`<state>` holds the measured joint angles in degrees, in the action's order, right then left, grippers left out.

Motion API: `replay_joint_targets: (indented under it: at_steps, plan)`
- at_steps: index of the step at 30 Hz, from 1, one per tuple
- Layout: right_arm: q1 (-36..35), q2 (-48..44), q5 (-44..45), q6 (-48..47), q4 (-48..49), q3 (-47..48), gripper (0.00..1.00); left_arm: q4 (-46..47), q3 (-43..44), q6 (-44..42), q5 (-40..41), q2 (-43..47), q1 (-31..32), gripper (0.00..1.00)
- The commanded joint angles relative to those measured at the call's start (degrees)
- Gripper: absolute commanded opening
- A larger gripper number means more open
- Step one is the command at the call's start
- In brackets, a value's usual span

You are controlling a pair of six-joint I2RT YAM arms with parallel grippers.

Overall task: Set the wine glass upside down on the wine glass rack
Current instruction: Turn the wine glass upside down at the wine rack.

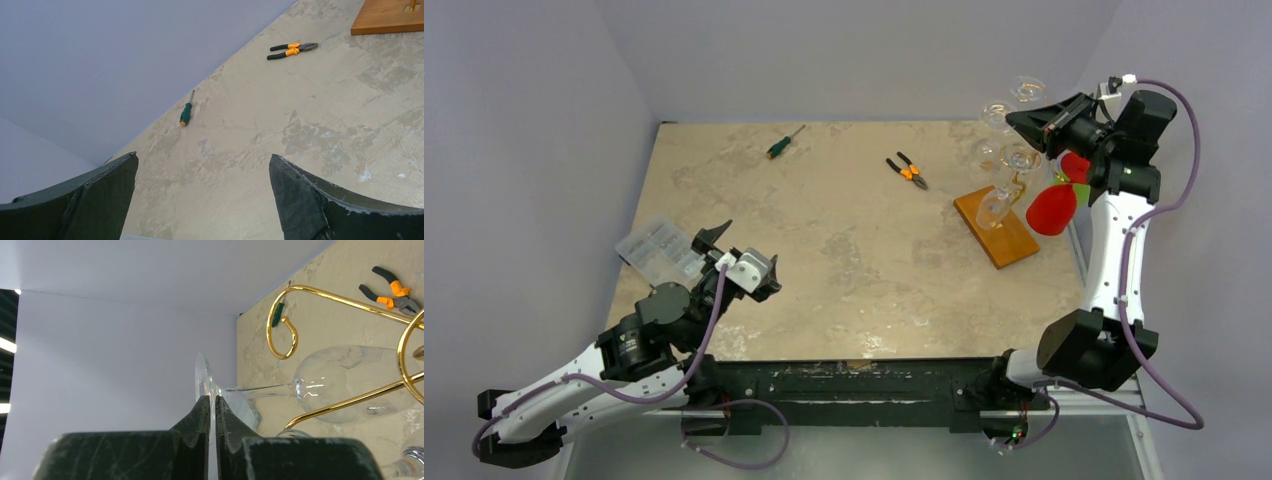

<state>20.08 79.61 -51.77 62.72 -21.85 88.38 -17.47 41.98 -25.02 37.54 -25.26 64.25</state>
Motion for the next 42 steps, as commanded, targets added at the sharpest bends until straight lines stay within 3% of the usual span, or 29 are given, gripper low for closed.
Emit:
replay_joint_targets:
  at_steps: [1, 42]
  plan:
    - [0.80, -0.12, 0.82, 0.04, 3.10, 3.18, 0.00, 1.65, -0.23, 0.76, -0.64, 0.09, -0.25, 1.00]
    - [2.52, 4.08, 3.53, 4.84, 7.98, 5.72, 0.00, 1.92, -0.67, 0.23, -1.06, 0.29, -0.79, 1.00]
